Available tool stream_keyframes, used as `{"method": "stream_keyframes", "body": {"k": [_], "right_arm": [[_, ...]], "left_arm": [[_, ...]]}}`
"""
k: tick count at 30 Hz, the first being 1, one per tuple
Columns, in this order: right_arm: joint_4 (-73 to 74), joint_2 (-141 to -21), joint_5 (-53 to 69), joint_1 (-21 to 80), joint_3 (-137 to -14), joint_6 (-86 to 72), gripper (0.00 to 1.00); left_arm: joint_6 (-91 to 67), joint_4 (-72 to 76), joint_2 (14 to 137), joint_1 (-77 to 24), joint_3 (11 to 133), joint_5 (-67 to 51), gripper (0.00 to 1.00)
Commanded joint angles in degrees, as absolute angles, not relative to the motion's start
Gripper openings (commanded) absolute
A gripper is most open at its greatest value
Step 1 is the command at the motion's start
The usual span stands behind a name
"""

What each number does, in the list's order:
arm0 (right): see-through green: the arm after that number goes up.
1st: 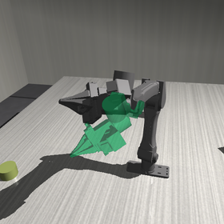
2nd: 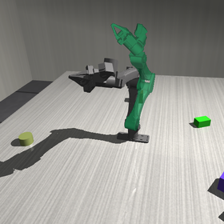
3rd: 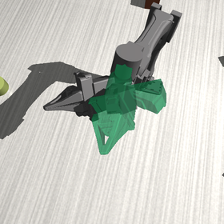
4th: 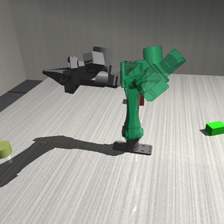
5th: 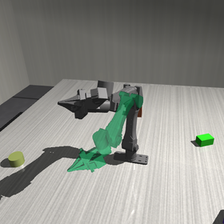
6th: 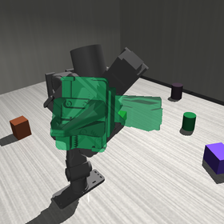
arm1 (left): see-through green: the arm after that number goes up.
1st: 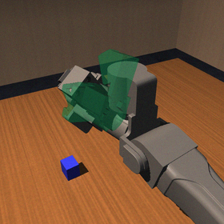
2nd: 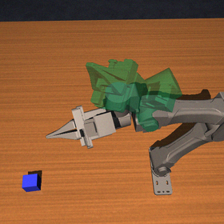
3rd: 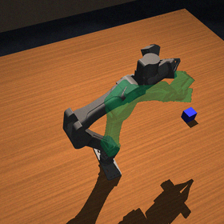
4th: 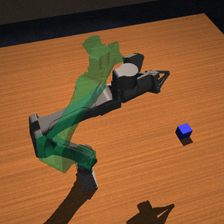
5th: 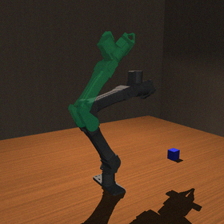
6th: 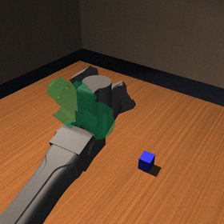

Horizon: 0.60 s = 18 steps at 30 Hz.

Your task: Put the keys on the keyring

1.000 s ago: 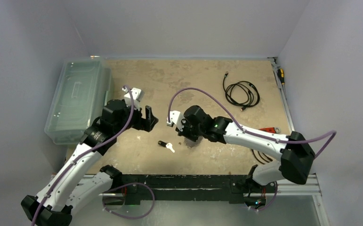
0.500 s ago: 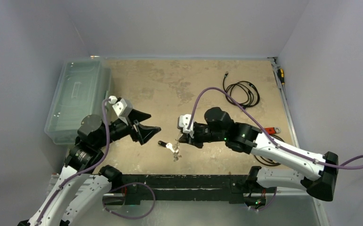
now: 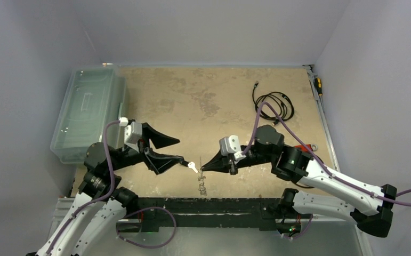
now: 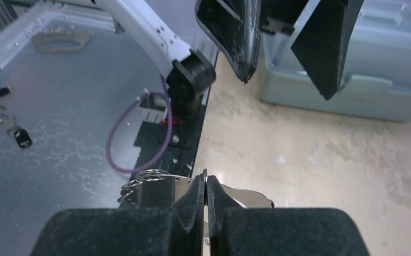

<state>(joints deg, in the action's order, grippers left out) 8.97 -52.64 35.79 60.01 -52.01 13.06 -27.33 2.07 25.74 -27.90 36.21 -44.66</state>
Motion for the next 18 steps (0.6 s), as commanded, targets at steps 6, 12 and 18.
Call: {"method": "stream_keyframes", "body": {"k": [6,12,18], "right_arm": [[-14.3,-46.6,39.3,60.3,-45.7,4.7,0.00],[-18.7,-47.2,36.0,60.2,-45.1,1.4,0.00],[-18.9,-49.2,35.7,60.3,-46.4,0.4,0.00]], "left_arm": [[-37.7,19.0,23.5,-28.1,31.6,-45.4,0.63],[-38.6,24.3,23.0,-28.4,29.2,-44.5,0.60],[-35.7,26.1,25.6,-30.9,28.1,-44.4,0.55]]}}
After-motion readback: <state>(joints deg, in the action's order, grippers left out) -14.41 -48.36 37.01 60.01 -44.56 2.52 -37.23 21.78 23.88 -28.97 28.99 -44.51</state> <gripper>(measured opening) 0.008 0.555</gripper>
